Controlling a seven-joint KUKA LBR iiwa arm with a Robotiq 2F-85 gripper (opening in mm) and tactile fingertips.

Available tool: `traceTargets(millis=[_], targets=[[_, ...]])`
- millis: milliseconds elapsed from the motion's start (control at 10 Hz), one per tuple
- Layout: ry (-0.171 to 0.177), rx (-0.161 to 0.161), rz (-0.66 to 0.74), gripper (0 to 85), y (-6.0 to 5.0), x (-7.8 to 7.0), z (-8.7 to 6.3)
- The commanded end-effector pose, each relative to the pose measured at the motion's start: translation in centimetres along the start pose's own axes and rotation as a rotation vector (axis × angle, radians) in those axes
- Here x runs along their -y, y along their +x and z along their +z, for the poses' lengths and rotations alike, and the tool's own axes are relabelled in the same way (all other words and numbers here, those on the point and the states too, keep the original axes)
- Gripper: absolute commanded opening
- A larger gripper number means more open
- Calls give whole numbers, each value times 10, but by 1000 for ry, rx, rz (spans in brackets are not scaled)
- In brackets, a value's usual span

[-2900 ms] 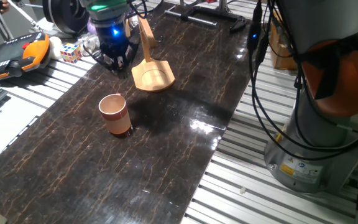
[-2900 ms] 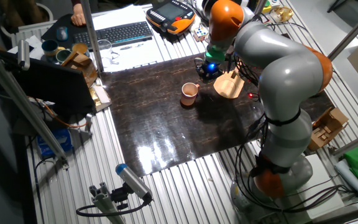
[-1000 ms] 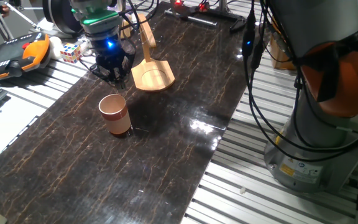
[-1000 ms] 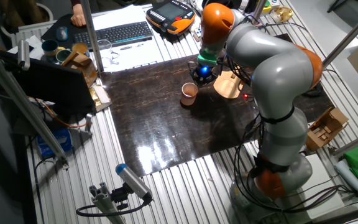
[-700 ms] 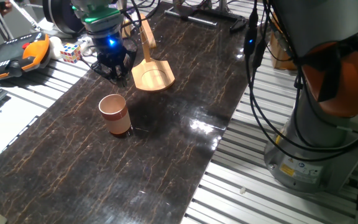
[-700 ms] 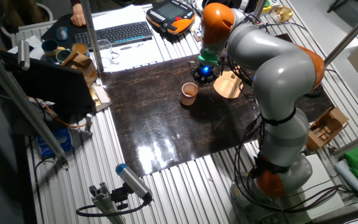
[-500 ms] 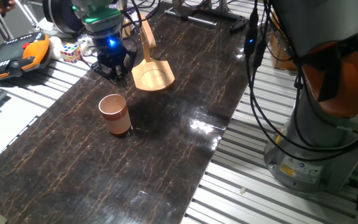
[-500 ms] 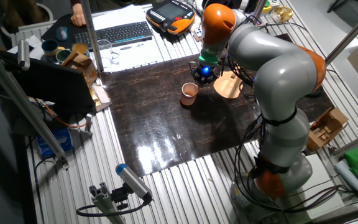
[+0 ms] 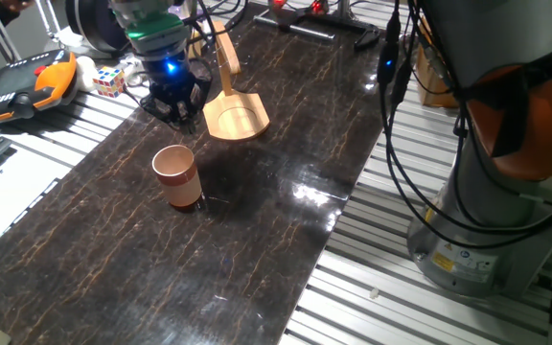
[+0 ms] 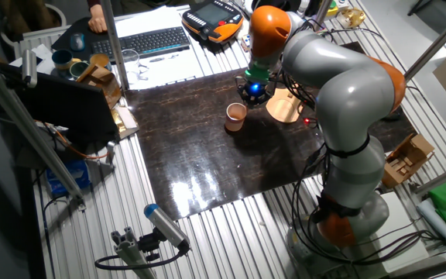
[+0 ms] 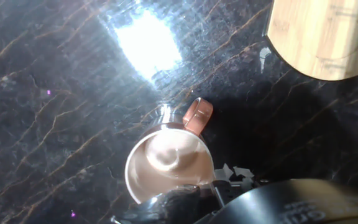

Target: Put the cup on the cup rack

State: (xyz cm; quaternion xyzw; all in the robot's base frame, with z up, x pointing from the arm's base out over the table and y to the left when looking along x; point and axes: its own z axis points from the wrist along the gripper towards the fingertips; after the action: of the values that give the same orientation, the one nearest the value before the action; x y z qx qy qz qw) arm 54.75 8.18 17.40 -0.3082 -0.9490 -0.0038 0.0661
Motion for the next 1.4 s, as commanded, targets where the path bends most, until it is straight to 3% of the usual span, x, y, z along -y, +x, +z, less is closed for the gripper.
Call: traceTargets(millis=[0, 200, 700, 1200, 1300], targets=[[-6, -5, 5, 7, 0, 0, 0], [-5, -12, 22, 7, 2, -5, 0], [-38, -21, 69, 7, 8, -43, 3], [-78, -34, 112, 10, -1, -60, 14], [-71, -32, 116, 83, -1, -63, 15]])
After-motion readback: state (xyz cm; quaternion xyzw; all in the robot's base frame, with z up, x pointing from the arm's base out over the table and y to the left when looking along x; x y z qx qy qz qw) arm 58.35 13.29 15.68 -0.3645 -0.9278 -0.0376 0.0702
